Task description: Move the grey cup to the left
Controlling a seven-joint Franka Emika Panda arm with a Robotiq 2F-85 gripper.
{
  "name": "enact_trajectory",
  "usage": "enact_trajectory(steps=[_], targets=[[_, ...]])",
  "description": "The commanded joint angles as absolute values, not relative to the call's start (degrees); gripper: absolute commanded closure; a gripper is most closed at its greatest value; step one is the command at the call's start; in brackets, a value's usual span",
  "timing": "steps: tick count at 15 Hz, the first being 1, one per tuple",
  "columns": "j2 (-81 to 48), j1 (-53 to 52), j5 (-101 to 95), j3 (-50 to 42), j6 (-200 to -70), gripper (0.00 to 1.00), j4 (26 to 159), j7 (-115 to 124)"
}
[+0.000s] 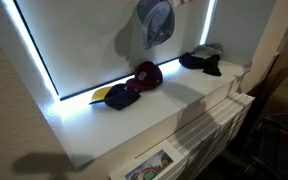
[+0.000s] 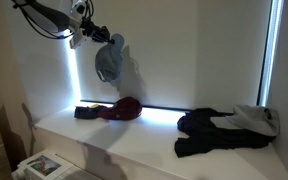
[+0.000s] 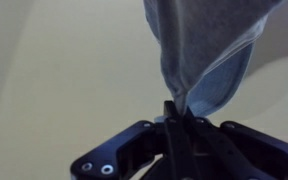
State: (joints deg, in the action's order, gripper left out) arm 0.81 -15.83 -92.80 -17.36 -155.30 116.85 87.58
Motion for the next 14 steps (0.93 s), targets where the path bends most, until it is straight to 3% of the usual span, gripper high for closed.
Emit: enact_trajectory(steps=[1,2,3,6,9,10,11,14], targets=[[-0.58,-17.78,-104.22,-15.4,-148.35,0.99,116.57,92.84],[-0.77,-18.21,-103.27,-15.14,-146.94,0.69,117.12,92.36],[-0.03,-17.62,-101.33,-15.87,-149.87,0.93,117.03,91.51],[-0.89,-18.37,-101.56,-15.33,-147.95,0.72,117.04,91.56],[-0.88,-18.35,-101.63,-15.38,-147.87,0.69,117.03,91.56],[-0.87,-18.36,-101.63,-15.38,-147.87,0.44,117.04,91.56],[-0.12,-11.44,-98.55,-9.52,-149.42,0.43,117.66,88.78],[3.1,-5.89,-82.28,-8.88,-157.06,0.23,120.05,75.49]])
